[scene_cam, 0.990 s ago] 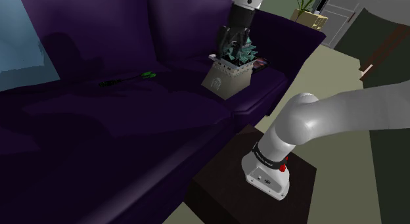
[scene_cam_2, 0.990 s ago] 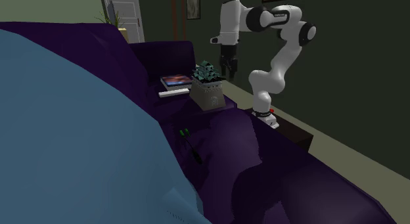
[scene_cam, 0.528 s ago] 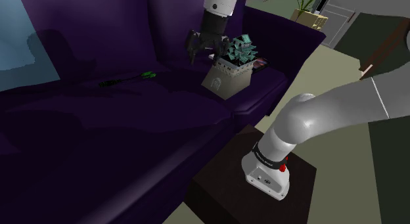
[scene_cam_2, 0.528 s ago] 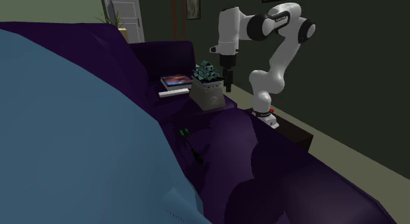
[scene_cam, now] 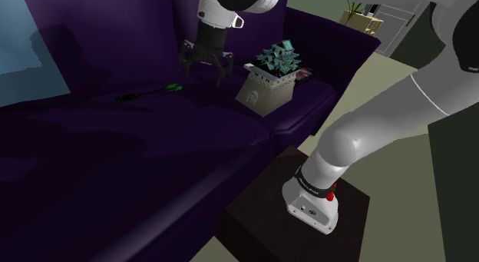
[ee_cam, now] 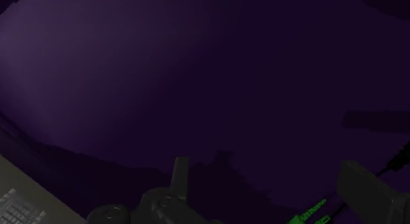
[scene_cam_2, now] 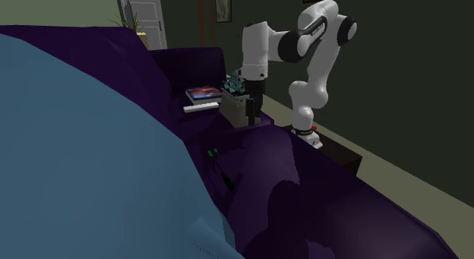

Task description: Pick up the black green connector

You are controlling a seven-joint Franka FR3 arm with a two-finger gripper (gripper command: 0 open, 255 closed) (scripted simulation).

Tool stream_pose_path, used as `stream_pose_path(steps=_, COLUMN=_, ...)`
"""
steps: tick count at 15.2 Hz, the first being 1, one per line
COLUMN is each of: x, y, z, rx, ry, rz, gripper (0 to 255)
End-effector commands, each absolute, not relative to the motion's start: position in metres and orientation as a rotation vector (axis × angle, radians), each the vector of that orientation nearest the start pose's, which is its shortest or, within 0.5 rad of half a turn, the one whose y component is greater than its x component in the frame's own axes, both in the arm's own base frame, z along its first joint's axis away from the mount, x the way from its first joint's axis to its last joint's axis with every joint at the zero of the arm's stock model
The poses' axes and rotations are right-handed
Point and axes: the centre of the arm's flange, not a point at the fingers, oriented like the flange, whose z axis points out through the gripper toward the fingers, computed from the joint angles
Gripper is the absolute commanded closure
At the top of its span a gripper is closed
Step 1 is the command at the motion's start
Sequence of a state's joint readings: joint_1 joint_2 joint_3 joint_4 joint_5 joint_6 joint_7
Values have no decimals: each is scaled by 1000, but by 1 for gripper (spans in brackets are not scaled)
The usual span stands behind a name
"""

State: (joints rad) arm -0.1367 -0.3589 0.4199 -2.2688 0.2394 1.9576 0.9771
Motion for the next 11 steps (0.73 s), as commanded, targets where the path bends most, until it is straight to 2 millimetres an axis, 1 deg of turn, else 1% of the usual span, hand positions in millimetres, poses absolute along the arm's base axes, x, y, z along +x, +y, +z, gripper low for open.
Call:
stream_pose_path(steps=1, x=451, y=163, z=481, rx=-2749, ry=1330, rz=44, gripper=0)
stream_pose_path(steps=6, x=507, y=180, z=456, rx=-2569, ry=1622, rz=55, gripper=0)
stream_pose_path(steps=11, x=566, y=184, z=432, rx=-2359, ry=1890, rz=65, gripper=0)
